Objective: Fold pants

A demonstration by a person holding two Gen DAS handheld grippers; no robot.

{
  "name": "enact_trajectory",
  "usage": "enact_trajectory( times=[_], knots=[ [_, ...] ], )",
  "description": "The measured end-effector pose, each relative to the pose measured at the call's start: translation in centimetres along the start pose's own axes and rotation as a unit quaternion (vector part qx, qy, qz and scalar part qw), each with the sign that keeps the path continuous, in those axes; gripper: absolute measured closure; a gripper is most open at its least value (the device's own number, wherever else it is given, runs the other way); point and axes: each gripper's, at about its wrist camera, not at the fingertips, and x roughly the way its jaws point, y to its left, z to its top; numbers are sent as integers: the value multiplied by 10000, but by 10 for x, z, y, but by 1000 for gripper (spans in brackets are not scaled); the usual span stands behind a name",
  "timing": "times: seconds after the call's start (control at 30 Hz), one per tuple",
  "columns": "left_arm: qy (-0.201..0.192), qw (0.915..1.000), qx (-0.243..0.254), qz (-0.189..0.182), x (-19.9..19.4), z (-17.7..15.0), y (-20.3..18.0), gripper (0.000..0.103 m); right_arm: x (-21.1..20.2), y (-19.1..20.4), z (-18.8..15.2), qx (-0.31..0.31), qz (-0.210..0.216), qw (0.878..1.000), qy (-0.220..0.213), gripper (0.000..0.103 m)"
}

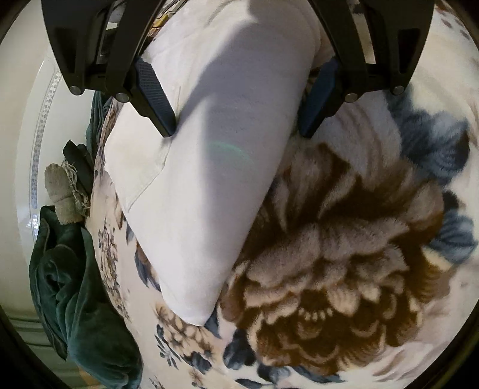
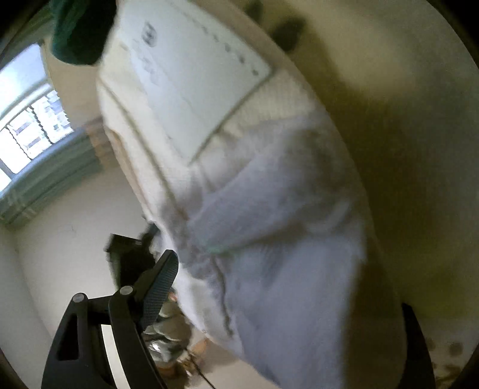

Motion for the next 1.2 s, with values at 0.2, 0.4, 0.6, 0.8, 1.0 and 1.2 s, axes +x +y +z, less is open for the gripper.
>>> enact_trajectory(
  times=[0.2, 0.4, 0.6, 0.8, 1.0, 1.2],
  knots=[
    [111, 9999, 85, 15, 7, 2, -1, 18, -23, 14, -4, -674, -431, 9939, -755, 17],
    [64, 9998, 164, -12, 9, 2, -3, 18, -9, 21, 4, -856, -401, 9953, -213, 35],
    [-267, 9975, 649, -50, -5, -12, -17, 69, -19, 30, -16, -1098, -516, 9912, -521, 69],
    [-611, 9946, 808, -234, -44, -18, -38, 81, -23, 77, -39, -1575, -738, 9824, -677, 74],
    [-1052, 9889, 960, -416, -93, 2, -57, 81, -22, 155, -45, -2084, -636, 9730, -758, 74],
    [-1381, 9827, 1028, -681, -142, 80, -52, 81, 10, 243, -24, -2370, -531, 9657, -923, 74]
  ],
)
